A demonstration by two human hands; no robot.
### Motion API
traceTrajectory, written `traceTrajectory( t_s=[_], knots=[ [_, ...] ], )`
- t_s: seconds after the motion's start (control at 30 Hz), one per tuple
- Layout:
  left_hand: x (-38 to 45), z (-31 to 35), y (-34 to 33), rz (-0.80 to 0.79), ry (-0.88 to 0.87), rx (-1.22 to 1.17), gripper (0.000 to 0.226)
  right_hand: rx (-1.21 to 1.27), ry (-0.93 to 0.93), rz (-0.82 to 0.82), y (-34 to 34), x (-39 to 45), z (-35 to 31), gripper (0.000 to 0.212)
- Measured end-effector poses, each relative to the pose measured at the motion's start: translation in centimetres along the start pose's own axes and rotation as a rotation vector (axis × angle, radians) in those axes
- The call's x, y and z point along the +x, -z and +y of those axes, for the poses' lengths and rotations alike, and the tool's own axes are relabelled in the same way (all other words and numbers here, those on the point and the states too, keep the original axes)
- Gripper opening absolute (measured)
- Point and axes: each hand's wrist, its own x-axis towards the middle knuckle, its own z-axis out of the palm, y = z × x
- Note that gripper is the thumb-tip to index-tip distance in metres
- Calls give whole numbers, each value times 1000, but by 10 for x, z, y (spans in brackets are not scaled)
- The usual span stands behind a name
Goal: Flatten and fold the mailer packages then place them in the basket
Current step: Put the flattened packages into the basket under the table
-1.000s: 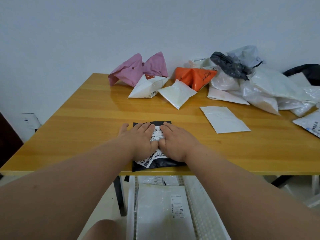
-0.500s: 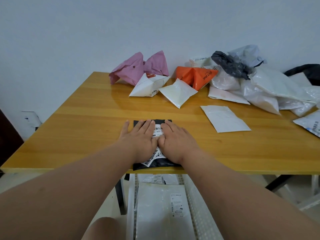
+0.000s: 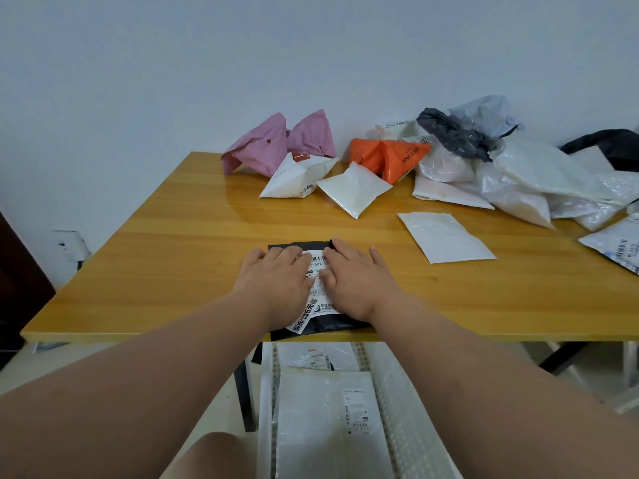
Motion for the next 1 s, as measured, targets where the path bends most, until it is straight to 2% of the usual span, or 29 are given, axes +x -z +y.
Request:
traceTrajectory(
  t_s=[0.1, 0.2, 0.27, 0.47, 1.0],
  knots=[
    [2, 5, 6, -52, 26, -41, 51, 53, 54, -21, 4, -8, 4, 56],
    [4, 11, 7, -186, 55, -114, 55, -7, 73, -110, 1, -20, 7, 64],
    [0, 12, 3, -221, 47, -128, 56, -54, 72, -124, -2, -26, 10, 66],
    [-9, 12, -10, -159, 55, -102, 58, -94, 82, -84, -8, -30, 10, 68],
    [-8, 12, -10, -165, 41, -76, 58, -96, 28, -113, -9, -29, 4, 66]
  ],
)
